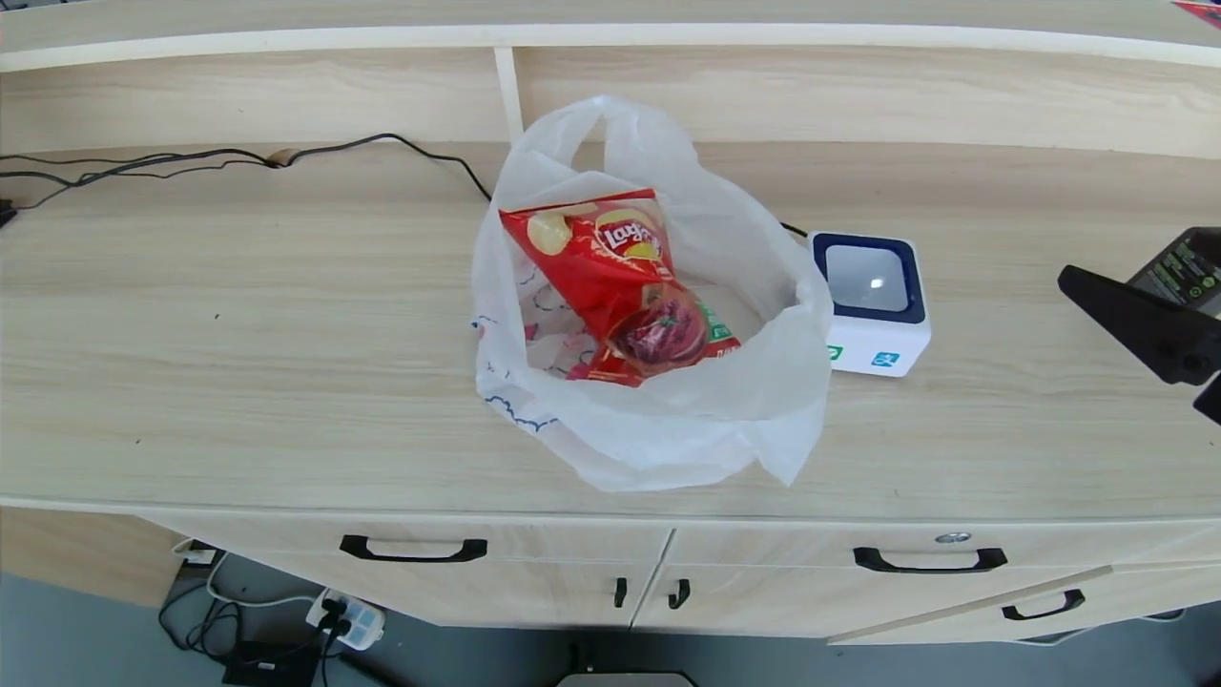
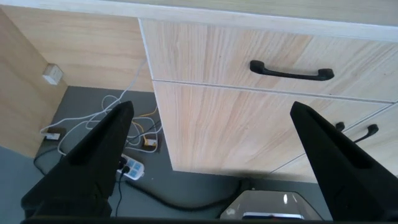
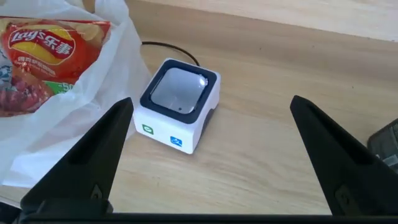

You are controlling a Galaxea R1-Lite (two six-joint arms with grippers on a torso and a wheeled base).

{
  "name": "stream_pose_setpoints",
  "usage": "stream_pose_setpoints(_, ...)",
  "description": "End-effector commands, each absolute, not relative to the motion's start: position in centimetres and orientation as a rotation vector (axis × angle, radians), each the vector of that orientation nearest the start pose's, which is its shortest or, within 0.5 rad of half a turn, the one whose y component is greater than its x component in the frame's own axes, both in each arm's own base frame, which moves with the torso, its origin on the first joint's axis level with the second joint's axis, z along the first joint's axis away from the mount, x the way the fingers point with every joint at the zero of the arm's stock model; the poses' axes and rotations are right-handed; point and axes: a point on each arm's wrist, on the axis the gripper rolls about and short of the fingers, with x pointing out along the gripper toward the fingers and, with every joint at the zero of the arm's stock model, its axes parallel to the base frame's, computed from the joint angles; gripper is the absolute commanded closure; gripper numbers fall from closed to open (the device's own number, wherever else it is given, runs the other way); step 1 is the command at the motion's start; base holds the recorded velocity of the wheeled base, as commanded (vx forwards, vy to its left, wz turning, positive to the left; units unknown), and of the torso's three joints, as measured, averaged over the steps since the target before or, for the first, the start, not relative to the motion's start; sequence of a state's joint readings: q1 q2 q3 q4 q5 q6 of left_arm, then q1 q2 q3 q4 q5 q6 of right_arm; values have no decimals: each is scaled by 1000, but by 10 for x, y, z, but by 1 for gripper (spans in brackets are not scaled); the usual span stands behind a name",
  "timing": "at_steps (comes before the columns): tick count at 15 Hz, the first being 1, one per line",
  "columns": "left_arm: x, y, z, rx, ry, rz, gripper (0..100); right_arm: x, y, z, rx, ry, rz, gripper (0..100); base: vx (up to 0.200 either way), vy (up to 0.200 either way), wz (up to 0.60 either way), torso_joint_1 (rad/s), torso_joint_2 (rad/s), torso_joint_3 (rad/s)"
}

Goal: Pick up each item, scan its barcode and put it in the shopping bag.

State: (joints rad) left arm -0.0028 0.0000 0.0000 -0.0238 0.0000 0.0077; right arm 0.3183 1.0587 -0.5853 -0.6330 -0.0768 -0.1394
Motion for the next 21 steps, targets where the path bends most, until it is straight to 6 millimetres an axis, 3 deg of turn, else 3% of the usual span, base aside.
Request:
stream_pose_setpoints(1,-23,0,78,8,-23,-1,0,136,43,260,-98,-158,231,0,-200,0,0,7,2,7)
stream_pose_setpoints(5,-23,0,78,8,-23,-1,0,132,42,255,-100,-147,227,0,-200,0,0,11,8,2)
stream_pose_setpoints(8,-23,0,78,9,-21,-1,0,130,39,250,-88,-134,215,0,0,0,0,0,0,0)
stream_pose_setpoints(21,-23,0,78,9,-21,-1,0,129,38,248,-83,-127,210,0,0,-200,0,7,5,2)
